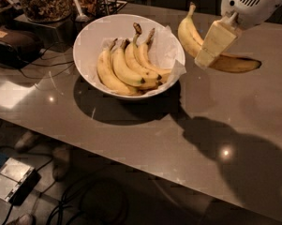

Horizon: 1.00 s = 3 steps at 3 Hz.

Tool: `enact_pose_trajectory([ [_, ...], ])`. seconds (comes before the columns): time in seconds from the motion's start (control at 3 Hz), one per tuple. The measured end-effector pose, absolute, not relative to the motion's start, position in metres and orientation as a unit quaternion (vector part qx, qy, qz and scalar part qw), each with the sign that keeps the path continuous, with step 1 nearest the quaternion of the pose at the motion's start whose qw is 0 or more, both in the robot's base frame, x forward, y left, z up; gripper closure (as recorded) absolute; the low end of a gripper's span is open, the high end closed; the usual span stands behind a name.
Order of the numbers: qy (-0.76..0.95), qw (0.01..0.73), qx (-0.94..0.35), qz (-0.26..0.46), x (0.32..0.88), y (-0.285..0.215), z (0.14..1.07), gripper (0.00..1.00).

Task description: Pick banana from white bowl

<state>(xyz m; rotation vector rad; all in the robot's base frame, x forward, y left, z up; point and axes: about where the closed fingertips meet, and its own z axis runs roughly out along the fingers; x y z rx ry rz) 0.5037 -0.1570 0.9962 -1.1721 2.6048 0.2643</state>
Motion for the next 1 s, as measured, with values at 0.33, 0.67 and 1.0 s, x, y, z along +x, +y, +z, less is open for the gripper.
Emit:
enact_pose_trajectory([
  [0.33, 0.891, 0.125, -0.422, 0.110, 0.506, -0.150, 0.991, 1.00],
  [0.67, 0.876, 0.124, -0.444, 0.141, 0.509, -0.141, 0.986, 1.00],
  [1.0, 0.859, 0.125, -0.469, 0.161, 0.521, -0.126, 0.981, 1.00],
])
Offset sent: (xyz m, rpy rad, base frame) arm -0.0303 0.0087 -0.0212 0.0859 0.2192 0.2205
